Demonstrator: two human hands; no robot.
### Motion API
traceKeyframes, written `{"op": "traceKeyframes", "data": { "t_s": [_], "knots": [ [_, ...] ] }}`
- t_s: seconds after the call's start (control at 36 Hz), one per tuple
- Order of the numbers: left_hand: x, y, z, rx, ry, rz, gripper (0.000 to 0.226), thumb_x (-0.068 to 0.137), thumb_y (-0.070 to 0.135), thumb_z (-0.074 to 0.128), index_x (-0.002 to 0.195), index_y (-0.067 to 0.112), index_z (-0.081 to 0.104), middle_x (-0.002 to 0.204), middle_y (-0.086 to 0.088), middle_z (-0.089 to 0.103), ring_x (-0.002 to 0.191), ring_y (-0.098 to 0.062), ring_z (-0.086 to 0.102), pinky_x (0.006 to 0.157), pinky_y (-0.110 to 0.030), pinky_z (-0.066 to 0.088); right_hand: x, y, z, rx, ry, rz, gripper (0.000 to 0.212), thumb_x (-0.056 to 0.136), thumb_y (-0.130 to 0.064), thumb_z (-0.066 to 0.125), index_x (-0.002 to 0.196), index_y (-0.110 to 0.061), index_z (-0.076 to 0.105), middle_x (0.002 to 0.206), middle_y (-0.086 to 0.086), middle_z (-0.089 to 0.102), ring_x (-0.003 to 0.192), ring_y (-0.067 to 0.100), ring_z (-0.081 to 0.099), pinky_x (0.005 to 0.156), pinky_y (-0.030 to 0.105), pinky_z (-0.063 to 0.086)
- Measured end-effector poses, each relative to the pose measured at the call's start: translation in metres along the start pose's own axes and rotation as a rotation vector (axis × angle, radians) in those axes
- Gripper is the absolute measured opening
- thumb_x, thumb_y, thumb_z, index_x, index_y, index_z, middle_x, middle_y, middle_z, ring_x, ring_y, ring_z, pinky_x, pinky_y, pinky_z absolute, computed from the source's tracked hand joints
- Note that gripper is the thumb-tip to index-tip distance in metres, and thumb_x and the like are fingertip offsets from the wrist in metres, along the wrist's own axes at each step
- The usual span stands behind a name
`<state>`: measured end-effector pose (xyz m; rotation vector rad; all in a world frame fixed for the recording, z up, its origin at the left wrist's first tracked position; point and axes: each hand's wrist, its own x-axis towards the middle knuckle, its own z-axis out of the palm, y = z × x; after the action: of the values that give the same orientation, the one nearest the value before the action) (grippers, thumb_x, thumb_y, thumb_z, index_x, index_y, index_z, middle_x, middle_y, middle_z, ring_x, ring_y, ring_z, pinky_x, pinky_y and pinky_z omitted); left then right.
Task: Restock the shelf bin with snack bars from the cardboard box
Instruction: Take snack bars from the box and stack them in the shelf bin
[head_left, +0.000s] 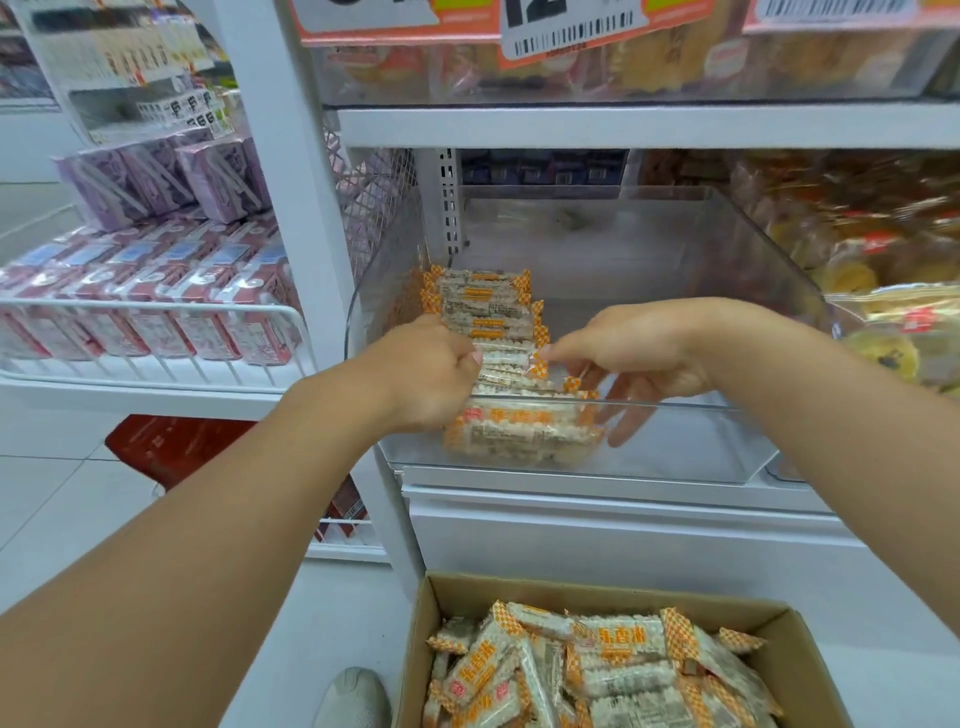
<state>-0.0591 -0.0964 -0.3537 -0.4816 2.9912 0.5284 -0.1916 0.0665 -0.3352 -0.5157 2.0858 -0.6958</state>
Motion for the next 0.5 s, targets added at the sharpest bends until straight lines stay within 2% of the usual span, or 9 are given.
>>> {"op": "traceKeyframes", "data": {
  "t_s": [0.03,0.06,0.11,0.14,0.22,0.31,0.36,0.42,0.5],
  "knots": [
    [0.0,-0.001,0.0,0.053,0.01,0.018,0.041,0.108,0.029,0.033,0.084,0.014,0.062,0.104,-0.01,0.057,0.101,-0.023,0.053,0.1,-0.041,0.041,-0.001,-0.001,0.0,-0.046,0.047,0.022,0.039,0.1,-0.039,0.059,0.11,-0.001,0.057,0.118,0.025,0.057,0.086,0.043,0.068,0.078,0.061,0.059],
    [0.0,0.0,-0.001,0.085,0.008,0.034,0.037,0.107,0.028,0.034,0.103,0.013,0.068,0.123,-0.012,0.055,0.12,-0.029,0.05,0.108,-0.042,0.037,-0.001,-0.001,0.001,-0.079,0.067,0.035,0.036,0.101,-0.036,0.057,0.106,0.0,0.057,0.113,0.027,0.06,0.08,0.042,0.069,0.078,0.059,0.059],
    [-0.001,0.003,-0.002,0.076,-0.049,0.014,0.039,0.106,0.023,0.036,0.139,0.015,0.057,0.152,-0.009,0.043,0.142,-0.028,0.035,0.116,-0.031,0.028,0.0,0.0,0.004,-0.098,0.035,0.047,0.034,0.1,-0.031,0.062,0.107,0.003,0.06,0.106,0.03,0.066,0.072,0.04,0.069,0.079,0.056,0.06],
    [-0.003,0.007,-0.003,0.054,-0.093,-0.008,0.042,0.106,0.019,0.036,0.144,0.016,0.051,0.158,-0.006,0.039,0.145,-0.025,0.033,0.112,-0.024,0.027,0.001,-0.001,0.006,-0.101,0.016,0.046,0.033,0.097,-0.028,0.066,0.105,0.004,0.063,0.1,0.029,0.069,0.071,0.038,0.07,0.079,0.053,0.061],
    [-0.004,0.014,-0.006,-0.029,-0.137,-0.071,0.054,0.098,0.007,0.042,0.15,0.021,0.044,0.161,0.001,0.035,0.146,-0.021,0.033,0.1,-0.016,0.033,0.007,-0.008,0.015,-0.109,0.005,0.03,0.03,0.089,-0.021,0.075,0.098,0.007,0.067,0.089,0.024,0.073,0.076,0.036,0.073,0.075,0.045,0.063],
    [-0.001,0.018,-0.005,-0.028,-0.138,-0.133,0.052,0.095,0.003,0.046,0.147,0.01,0.047,0.158,0.0,0.039,0.142,-0.023,0.039,0.107,-0.024,0.037,0.016,-0.02,0.028,-0.093,0.01,0.018,0.026,0.086,-0.016,0.078,0.088,0.004,0.062,0.068,0.015,0.07,0.065,0.03,0.071,0.068,0.04,0.063],
    [0.002,0.019,-0.002,0.064,-0.15,-0.115,0.042,0.1,0.007,0.043,0.14,0.004,0.054,0.153,-0.009,0.045,0.138,-0.028,0.044,0.11,-0.036,0.039,0.023,-0.025,0.038,-0.093,0.0,0.03,0.033,0.087,-0.018,0.079,0.099,0.006,0.06,0.078,0.02,0.069,0.06,0.026,0.071,0.069,0.038,0.062],
    [0.002,0.019,0.0,0.148,-0.174,-0.106,0.043,0.104,0.012,0.037,0.145,0.006,0.049,0.154,-0.015,0.043,0.14,-0.032,0.04,0.113,-0.041,0.035,0.026,-0.026,0.043,-0.066,-0.006,0.022,0.042,0.087,-0.019,0.079,0.111,0.009,0.059,0.095,0.024,0.07,0.062,0.025,0.073,0.068,0.036,0.063],
    [0.004,0.017,0.003,0.227,-0.173,-0.049,0.046,0.107,0.013,0.029,0.151,0.006,0.039,0.159,-0.015,0.034,0.145,-0.028,0.033,0.115,-0.038,0.03,0.017,-0.02,0.033,0.061,-0.027,0.03,0.033,0.09,-0.018,0.074,0.106,0.007,0.058,0.088,0.024,0.073,0.065,0.029,0.074,0.071,0.039,0.063]
  ]
}}
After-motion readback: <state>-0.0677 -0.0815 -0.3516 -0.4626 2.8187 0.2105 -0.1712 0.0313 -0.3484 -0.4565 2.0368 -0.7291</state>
